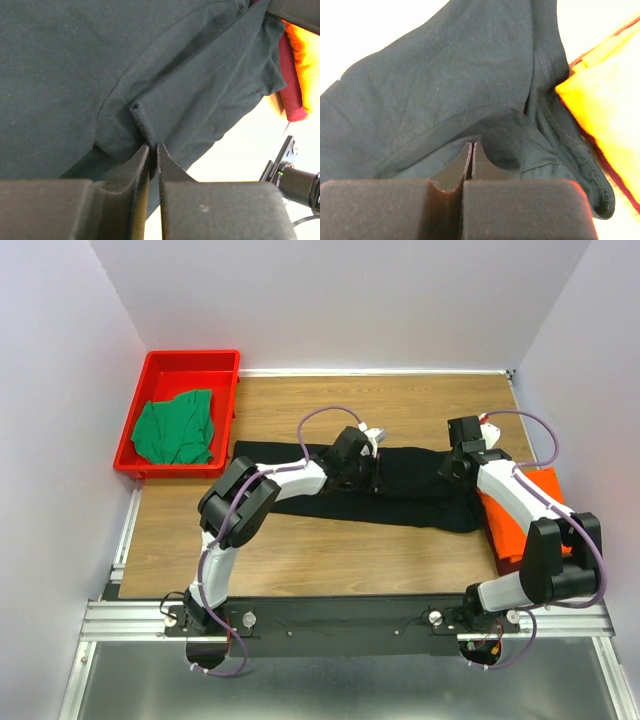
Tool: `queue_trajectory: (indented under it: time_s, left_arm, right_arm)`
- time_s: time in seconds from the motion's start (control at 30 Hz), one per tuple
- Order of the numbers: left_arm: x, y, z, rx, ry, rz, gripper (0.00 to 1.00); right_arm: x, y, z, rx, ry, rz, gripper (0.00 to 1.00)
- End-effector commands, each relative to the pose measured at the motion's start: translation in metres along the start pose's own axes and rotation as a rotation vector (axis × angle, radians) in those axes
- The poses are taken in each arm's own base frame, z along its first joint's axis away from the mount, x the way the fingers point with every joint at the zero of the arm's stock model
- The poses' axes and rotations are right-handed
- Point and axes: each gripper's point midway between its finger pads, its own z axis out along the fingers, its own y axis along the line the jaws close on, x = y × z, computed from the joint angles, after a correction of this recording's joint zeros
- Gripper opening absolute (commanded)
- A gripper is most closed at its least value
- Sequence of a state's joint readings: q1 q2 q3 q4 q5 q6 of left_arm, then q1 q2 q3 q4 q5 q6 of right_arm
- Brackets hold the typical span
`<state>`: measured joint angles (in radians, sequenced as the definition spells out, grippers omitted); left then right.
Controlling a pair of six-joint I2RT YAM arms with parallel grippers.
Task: Fold and stack the t-shirts
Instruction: Fold the tshirt
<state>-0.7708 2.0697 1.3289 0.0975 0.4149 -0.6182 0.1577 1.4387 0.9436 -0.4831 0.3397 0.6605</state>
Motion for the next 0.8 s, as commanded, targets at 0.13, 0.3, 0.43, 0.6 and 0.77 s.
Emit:
queue_trajectory:
  time_s: [0.13, 0.3, 0.43, 0.6, 0.77]
  left_arm:
    - [-0.042, -0.024, -0.018, 0.029, -0.14, 0.043, 0.27]
    - [-0.048, -0.026, -0.013, 0.044, -0.147, 0.036, 0.26]
    - [-0.049, -0.021, -0.013, 0.028, -0.159, 0.015, 0.26]
    - [-0.045, 0.009, -0.016, -0.055, -0.174, -0.057, 0.19]
    - [-0.044, 0.021, -0.019, -0.079, -0.189, -0.078, 0.17]
  right_arm:
    - [-0.031, 0.009, -0.008, -0.015, -0.105, 0.022, 0.0]
    - [-0.032, 0.009, -0.009, -0.017, -0.112, 0.015, 0.0]
    - [-0.029, 0.009, -0.002, -0.011, -0.101, 0.008, 0.0]
    - [-0.024, 0.007, 0.011, 0.024, -0.087, 0.001, 0.01]
    - [-0.03, 0.022, 0.02, -0.004, -0.082, 0.014, 0.0]
